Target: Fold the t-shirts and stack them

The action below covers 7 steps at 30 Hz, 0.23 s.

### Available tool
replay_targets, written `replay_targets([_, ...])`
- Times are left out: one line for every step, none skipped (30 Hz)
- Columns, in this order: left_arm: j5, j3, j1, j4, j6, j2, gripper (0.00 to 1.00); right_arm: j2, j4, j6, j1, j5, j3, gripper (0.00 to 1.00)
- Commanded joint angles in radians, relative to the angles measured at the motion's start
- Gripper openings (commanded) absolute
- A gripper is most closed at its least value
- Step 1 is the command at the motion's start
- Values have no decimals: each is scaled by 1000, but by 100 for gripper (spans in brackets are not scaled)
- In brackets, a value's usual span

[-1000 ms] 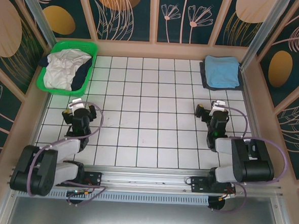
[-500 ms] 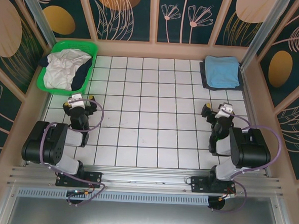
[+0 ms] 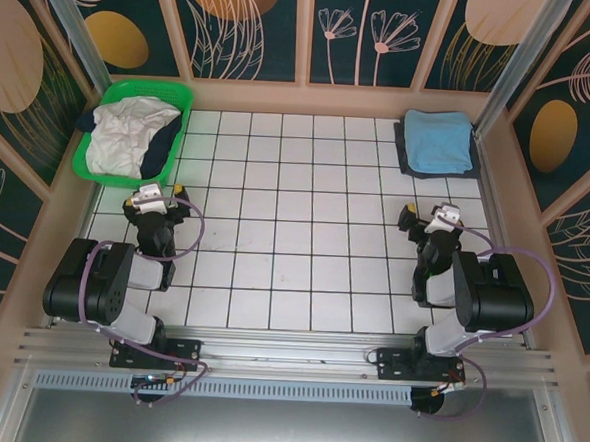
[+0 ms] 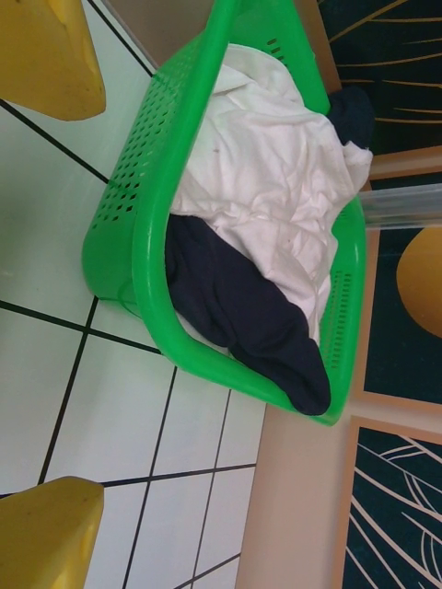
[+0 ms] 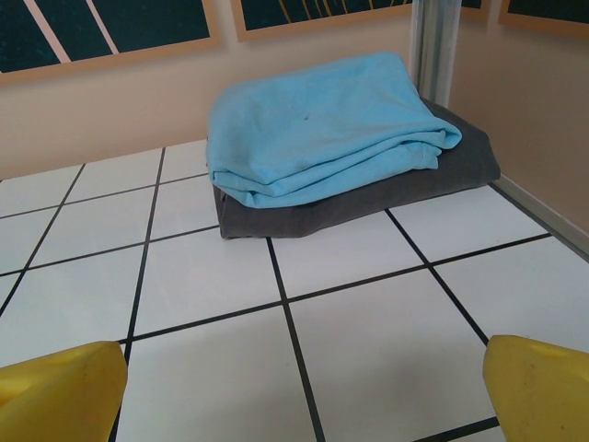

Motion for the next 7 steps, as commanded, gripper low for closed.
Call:
replay_targets([12,-8,4,42,9,0,99,5,50,13,-16,-13,21,99])
replay_targets([13,-7,4,42,9,0,99,4,47,14,-21,-23,20,99])
replay_targets([13,-8,4,42,9,-1,99,4,52,13,-21,-23,19,99])
replay_targets([12,-7,4,42,9,-1,99,4,54,14,-21,-26,18,99])
replay_targets([12,-7,4,43,8,0,99,4,58,13,-21,-26,16,99])
replay_targets([14,-7,4,43,9,-1,99,4,60,13,-21,-27,15,99])
replay_targets([13,-8,4,42,9,-1,99,4,59,13,-21,-27,16,99])
